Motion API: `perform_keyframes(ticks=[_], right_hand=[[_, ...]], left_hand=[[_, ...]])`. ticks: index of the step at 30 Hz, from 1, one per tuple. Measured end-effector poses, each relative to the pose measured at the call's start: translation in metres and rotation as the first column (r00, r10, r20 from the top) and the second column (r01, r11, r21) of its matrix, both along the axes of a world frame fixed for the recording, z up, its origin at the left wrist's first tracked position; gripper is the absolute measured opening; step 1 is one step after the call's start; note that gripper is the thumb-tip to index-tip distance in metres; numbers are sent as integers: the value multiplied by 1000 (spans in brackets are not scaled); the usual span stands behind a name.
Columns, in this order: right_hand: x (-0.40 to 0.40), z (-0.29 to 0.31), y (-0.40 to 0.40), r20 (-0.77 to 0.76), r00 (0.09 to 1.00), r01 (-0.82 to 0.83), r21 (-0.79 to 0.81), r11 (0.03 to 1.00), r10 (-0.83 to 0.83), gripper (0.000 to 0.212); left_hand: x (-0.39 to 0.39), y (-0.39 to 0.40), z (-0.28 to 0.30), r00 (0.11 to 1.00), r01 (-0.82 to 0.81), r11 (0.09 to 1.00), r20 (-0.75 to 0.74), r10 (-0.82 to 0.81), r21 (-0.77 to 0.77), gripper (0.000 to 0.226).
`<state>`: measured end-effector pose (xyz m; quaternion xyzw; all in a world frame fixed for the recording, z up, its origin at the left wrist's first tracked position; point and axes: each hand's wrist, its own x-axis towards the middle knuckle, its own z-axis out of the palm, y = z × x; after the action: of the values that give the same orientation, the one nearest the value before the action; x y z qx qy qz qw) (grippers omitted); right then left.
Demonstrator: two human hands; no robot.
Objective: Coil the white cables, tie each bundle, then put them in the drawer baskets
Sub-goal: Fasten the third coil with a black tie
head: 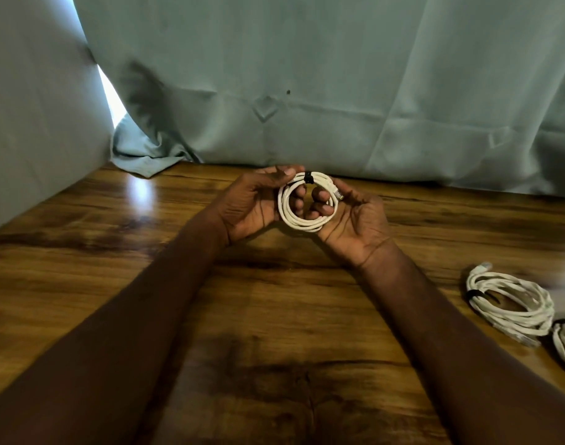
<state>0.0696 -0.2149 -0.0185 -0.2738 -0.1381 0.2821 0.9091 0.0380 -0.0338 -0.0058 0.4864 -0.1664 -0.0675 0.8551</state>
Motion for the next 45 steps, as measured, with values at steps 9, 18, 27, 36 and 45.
perform_keyframes(ticks=[9, 18, 27, 36, 45], right_hand=[[-2, 0, -1, 282, 926, 308, -184, 934, -250, 16], [-20, -17, -4, 898, 293, 813, -415, 408, 329, 20], [-23, -5, 15, 974, 71, 990, -95, 103, 214, 40], [-18, -27, 41, 595, 465, 874, -429, -230, 655, 67], [-25, -25, 35, 822, 521, 849, -527, -38, 229, 55]], left_hand=[[6, 0, -7, 968, -230, 952, 152, 202, 203, 34], [11, 29, -18, 848, -528, 425, 424, 320, 735, 39], [10, 26, -22, 862, -498, 326, 420, 283, 803, 32], [28, 30, -40, 872, -488, 13, 488, 39, 873, 46], [0, 14, -41, 674, -715, -47, 706, 217, 697, 39]])
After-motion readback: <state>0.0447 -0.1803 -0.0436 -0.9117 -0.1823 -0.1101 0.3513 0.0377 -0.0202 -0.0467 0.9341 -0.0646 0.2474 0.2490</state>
